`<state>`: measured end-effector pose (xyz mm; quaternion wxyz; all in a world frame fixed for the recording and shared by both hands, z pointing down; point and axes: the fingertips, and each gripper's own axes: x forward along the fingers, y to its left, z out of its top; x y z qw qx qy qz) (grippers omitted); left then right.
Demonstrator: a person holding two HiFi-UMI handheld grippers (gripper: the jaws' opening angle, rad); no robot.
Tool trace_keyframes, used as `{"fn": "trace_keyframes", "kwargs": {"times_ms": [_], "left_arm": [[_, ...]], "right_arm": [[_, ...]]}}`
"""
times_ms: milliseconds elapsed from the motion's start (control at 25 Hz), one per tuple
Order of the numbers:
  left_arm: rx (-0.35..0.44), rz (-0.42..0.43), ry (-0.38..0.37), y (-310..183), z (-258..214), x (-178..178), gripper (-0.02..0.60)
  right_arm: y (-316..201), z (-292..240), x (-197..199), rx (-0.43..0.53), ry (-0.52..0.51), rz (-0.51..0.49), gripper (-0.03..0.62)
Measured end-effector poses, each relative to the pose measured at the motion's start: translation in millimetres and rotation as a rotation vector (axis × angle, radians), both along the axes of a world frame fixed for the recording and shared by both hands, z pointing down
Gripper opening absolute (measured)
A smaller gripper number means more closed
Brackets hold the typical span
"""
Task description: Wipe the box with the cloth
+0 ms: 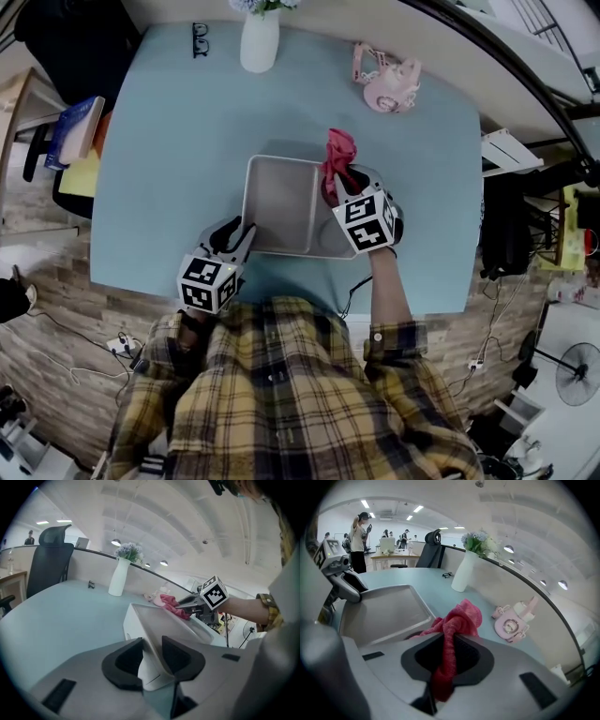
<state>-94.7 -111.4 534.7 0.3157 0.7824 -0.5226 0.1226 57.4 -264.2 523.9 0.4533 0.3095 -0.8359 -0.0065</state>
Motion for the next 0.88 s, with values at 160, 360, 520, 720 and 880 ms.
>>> {"fn": "trace_keyframes", "kwargs": {"times_ms": [160, 360, 520, 720, 880], "left_arm": [[-0.002, 0.003, 0.001, 0, 0, 1, 0.126], [-0.004, -0.001, 0.002, -1, 0, 0, 0.126], [-0.004, 0.000, 0.002, -1, 0, 1, 0.126], [0.001, 0.001, 0.002, -1, 0, 0, 0.126], [0.004, 0.003, 0.005, 0, 0, 1, 0.126]], "right_arm": [[-3, 0, 23, 0.012, 0.041, 0.030, 0.054], [1, -2, 44, 0.009, 0.040, 0.064, 0.054], [6, -6, 53, 0.023, 0.046, 0.094, 0.054], [6, -5, 73, 0.011, 0.045, 0.150, 0.054], [7, -11, 84, 0.001, -0.026, 0.203, 0.055]]}}
